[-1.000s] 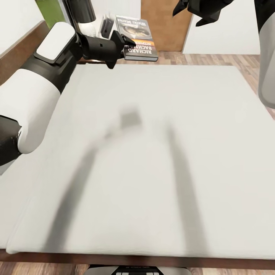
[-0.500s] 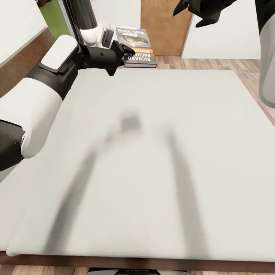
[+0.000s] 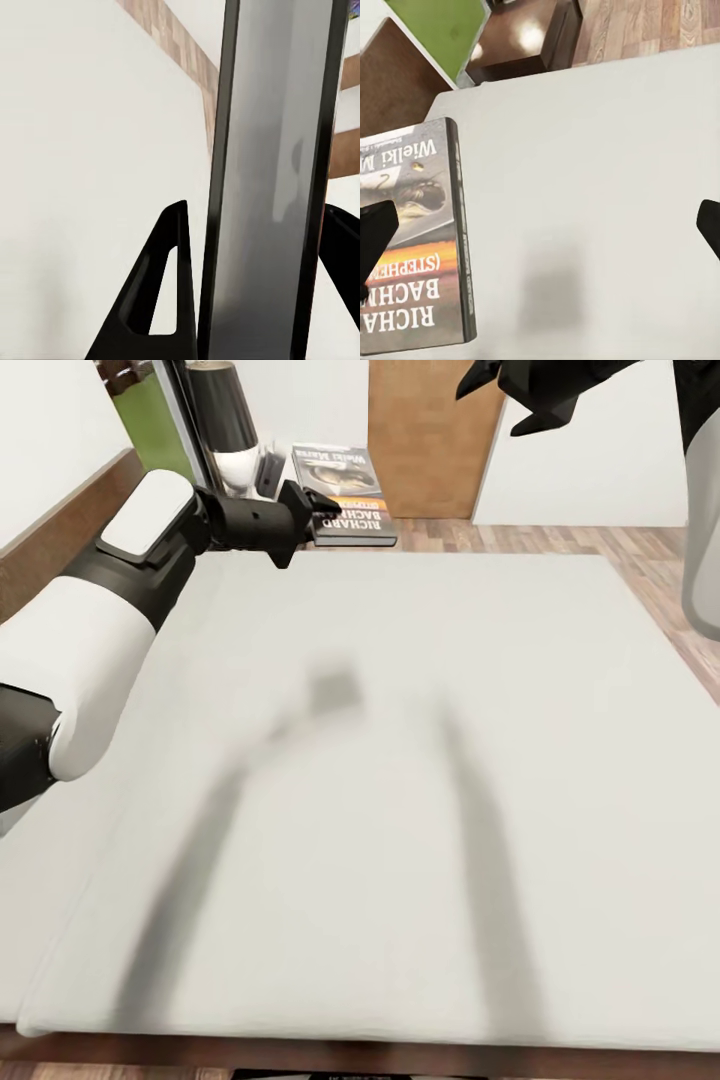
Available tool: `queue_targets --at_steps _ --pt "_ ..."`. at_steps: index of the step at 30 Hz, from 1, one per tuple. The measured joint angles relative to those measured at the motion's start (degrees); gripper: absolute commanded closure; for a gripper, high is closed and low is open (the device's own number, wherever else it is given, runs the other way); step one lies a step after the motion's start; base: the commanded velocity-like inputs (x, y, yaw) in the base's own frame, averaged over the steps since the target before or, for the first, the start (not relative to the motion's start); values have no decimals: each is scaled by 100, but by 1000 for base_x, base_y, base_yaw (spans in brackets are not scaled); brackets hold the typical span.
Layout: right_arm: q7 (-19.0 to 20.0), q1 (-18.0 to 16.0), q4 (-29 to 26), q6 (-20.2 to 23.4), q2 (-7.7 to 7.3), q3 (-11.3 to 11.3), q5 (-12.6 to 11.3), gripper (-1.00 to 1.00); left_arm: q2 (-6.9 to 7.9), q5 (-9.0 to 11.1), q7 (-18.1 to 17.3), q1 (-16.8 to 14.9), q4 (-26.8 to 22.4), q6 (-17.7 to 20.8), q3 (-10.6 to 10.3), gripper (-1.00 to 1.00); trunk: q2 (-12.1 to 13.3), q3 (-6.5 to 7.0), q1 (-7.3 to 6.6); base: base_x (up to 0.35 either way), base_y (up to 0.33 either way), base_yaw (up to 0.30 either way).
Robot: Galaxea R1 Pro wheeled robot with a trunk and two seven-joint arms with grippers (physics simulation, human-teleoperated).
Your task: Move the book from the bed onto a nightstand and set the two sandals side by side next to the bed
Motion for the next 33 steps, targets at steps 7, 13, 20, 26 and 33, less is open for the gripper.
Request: queue_targets --at_steps 7,13,20,26,33 --pt "192 62 1 -1 -30 -19 0 -100 18 -3 -107 131 15 2 -4 100 0 66 0 0 0 0" --pt "257 182 -7 -1 -33 -24 0 -100 24 -34 -158 266 66 1 -8 100 0 124 0 0 0 0" --pt "290 381 -29 -2 -39 -32 1 -100 77 -67 -189 451 98 1 -16 100 0 190 0 0 0 0" --pt "298 590 -56 -2 -48 -32 2 -100 107 -72 -212 553 106 -5 -23 100 0 247 0 0 0 0" --pt "301 777 -75 -2 -68 -37 7 -100 117 -77 -215 607 107 -13 -43 100 0 314 0 0 0 0"
